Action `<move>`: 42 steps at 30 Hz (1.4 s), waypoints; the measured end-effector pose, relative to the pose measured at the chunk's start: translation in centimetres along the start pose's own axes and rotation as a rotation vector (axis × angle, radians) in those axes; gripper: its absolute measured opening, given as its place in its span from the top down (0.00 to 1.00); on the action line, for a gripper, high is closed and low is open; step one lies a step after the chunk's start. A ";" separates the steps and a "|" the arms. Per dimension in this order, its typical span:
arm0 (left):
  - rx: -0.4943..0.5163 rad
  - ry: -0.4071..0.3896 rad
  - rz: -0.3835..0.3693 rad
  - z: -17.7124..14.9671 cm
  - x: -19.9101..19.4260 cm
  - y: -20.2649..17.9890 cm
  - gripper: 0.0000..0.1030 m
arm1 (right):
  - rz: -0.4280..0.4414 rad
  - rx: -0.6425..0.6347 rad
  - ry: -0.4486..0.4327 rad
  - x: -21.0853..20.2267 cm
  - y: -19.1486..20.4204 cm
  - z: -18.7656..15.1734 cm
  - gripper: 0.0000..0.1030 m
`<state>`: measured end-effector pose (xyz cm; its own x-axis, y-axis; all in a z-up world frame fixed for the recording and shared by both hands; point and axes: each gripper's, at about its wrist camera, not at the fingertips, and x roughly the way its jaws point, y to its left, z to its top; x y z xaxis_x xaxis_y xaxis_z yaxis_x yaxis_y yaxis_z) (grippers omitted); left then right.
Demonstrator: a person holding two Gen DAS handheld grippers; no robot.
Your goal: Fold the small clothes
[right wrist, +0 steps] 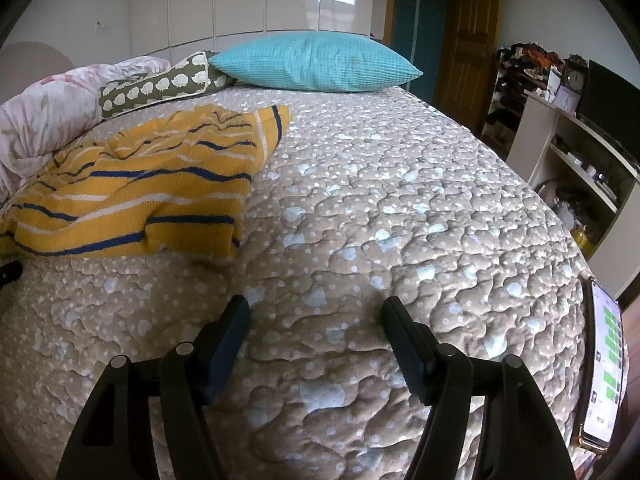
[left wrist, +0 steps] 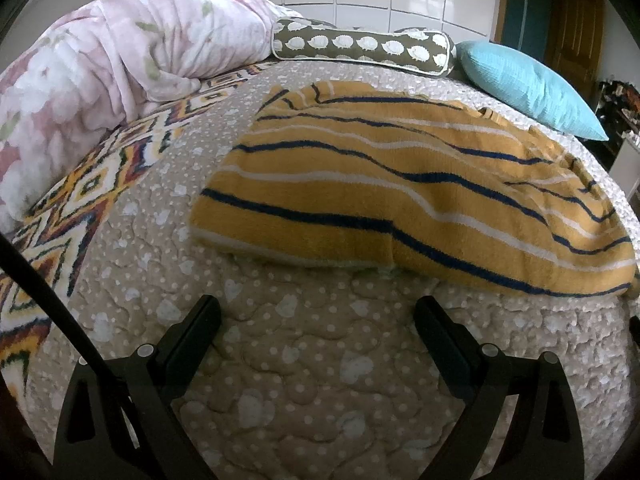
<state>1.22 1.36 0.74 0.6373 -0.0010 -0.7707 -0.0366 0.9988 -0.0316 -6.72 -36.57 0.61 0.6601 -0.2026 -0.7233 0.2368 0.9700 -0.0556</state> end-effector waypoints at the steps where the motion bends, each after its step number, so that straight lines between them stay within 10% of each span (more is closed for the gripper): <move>1: -0.007 -0.003 -0.010 0.0 -0.1 0.2 0.06 | -0.001 -0.002 0.002 0.0 0.0 0.0 0.28; 18: -0.173 -0.083 -0.253 -0.9 -1.6 4.0 0.06 | 0.226 0.037 0.117 -2.7 2.1 3.7 0.26; 22: -0.208 -0.053 -0.181 -2.1 -5.1 5.6 0.08 | 0.320 0.021 0.142 -3.0 6.4 5.4 0.26; 33: -0.437 -0.163 0.007 -3.0 -9.4 16.8 0.08 | 0.348 -0.609 0.033 -4.3 29.6 3.9 0.26; 42: -0.568 -0.214 0.002 -4.7 -10.4 20.9 0.08 | 0.085 -0.947 -0.109 -1.1 40.5 1.5 0.47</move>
<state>-9.82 22.05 5.13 0.7752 0.0695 -0.6279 -0.4058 0.8165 -0.4106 3.23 2.79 0.23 0.7228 -0.0918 -0.6849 -0.4583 0.6781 -0.5745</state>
